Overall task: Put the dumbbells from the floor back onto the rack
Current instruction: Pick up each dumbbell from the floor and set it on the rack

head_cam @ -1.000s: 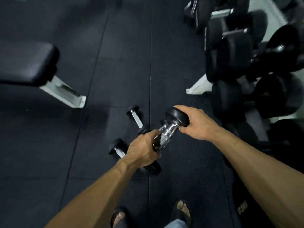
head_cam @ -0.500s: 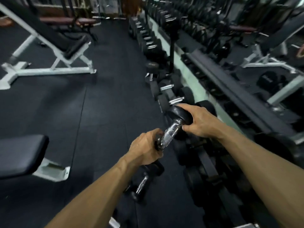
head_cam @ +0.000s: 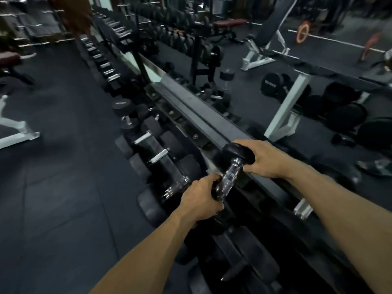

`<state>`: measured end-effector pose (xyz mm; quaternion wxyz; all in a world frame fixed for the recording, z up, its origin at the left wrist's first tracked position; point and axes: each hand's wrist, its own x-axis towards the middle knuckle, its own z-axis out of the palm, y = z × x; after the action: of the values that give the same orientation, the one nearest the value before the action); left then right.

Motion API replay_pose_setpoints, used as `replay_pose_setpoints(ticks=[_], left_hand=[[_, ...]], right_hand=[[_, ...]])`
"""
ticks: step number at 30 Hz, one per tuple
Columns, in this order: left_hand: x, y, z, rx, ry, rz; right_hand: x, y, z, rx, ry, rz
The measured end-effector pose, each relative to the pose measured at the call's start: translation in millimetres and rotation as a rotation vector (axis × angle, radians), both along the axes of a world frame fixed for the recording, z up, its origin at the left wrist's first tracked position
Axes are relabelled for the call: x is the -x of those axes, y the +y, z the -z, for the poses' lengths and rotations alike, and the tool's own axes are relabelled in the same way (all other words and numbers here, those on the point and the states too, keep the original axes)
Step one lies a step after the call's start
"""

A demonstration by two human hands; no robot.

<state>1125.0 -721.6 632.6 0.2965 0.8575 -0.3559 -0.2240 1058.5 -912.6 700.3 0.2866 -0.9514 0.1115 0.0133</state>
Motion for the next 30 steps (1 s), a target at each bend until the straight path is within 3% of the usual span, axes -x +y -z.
replay_pose_setpoints(ticks=[10, 15, 22, 30], left_hand=[[-72, -163, 10, -0.032, 0.047, 0.089], [-90, -180, 26, -0.096, 0.104, 0.082], [-93, -185, 28, -0.125, 0.139, 0.072], [-89, -172, 17, -0.08, 0.1, 0.097]], right_hand=[[-64, -161, 18, -0.029, 0.103, 0.179], [-85, -187, 50, -0.06, 0.188, 0.175], [-84, -189, 46, -0.069, 0.224, 0.162], [-83, -168, 30, 0.142, 0.273, 0.182]])
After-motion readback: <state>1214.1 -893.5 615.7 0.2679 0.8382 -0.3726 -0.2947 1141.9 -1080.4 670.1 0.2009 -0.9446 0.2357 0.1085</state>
